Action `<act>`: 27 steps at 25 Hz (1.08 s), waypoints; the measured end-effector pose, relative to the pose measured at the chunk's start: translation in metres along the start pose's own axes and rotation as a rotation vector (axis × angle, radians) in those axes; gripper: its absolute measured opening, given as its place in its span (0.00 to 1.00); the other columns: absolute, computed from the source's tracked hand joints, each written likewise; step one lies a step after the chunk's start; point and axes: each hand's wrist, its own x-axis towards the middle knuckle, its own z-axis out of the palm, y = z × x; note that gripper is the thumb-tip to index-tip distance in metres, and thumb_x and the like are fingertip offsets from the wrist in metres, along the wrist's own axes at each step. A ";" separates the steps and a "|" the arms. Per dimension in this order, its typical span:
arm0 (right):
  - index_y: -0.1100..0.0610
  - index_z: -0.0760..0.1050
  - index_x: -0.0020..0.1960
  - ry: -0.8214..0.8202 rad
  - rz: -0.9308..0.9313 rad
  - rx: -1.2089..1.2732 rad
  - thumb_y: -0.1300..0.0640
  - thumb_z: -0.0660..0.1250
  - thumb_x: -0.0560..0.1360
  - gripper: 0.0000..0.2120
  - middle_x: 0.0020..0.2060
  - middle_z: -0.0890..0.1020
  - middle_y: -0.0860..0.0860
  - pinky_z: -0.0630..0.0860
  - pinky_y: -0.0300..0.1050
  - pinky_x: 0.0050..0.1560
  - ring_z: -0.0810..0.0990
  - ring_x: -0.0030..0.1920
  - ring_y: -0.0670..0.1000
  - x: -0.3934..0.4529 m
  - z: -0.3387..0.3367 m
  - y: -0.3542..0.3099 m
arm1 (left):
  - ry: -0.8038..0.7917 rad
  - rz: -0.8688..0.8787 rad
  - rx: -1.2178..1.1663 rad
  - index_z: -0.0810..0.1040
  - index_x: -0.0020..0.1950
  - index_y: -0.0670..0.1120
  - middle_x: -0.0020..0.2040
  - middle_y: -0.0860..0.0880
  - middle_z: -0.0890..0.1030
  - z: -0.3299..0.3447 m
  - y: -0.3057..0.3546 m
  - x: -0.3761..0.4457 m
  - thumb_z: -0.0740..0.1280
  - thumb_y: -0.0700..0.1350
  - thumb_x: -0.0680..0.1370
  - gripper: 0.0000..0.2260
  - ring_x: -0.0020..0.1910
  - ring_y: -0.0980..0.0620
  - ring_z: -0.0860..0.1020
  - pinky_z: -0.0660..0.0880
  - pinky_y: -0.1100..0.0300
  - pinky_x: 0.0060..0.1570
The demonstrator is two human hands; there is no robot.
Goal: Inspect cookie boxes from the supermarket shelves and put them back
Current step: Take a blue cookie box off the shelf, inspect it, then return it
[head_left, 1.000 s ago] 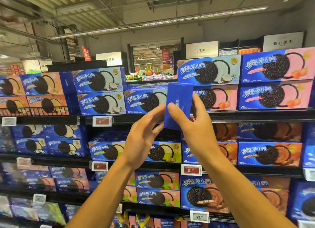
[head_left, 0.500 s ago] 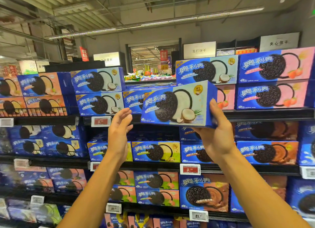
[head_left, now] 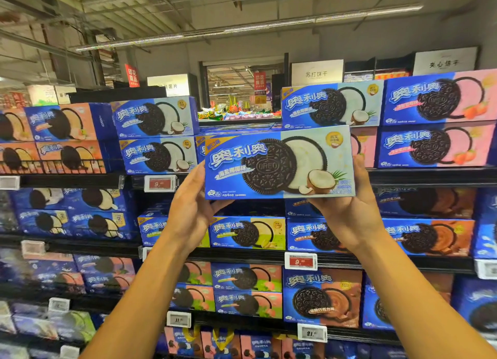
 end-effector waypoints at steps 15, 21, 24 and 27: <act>0.51 0.76 0.69 0.084 0.030 -0.281 0.54 0.57 0.84 0.16 0.62 0.82 0.55 0.75 0.52 0.57 0.81 0.57 0.53 0.000 0.009 0.012 | 0.064 0.134 -0.007 0.73 0.68 0.45 0.61 0.49 0.82 -0.010 0.014 -0.013 0.62 0.48 0.77 0.20 0.58 0.52 0.80 0.80 0.58 0.55; 0.52 0.73 0.71 0.097 0.042 -0.273 0.57 0.59 0.83 0.17 0.63 0.82 0.53 0.76 0.52 0.57 0.83 0.53 0.50 0.007 0.004 0.020 | 0.025 0.173 0.063 0.76 0.65 0.49 0.64 0.51 0.81 -0.005 0.017 -0.015 0.62 0.48 0.77 0.17 0.65 0.53 0.77 0.75 0.55 0.64; 0.53 0.74 0.69 0.097 0.037 -0.260 0.58 0.56 0.84 0.15 0.59 0.84 0.51 0.78 0.54 0.57 0.84 0.50 0.49 0.012 0.004 0.021 | -0.055 0.212 0.109 0.81 0.61 0.55 0.61 0.56 0.83 -0.005 0.018 -0.017 0.68 0.47 0.75 0.14 0.62 0.57 0.79 0.78 0.62 0.57; 0.52 0.75 0.68 0.129 0.054 -0.265 0.57 0.54 0.85 0.16 0.57 0.84 0.50 0.79 0.52 0.52 0.82 0.50 0.50 0.016 0.005 0.026 | -0.107 0.237 0.131 0.80 0.62 0.57 0.62 0.53 0.82 -0.004 0.013 -0.022 0.74 0.50 0.74 0.17 0.63 0.53 0.79 0.78 0.59 0.55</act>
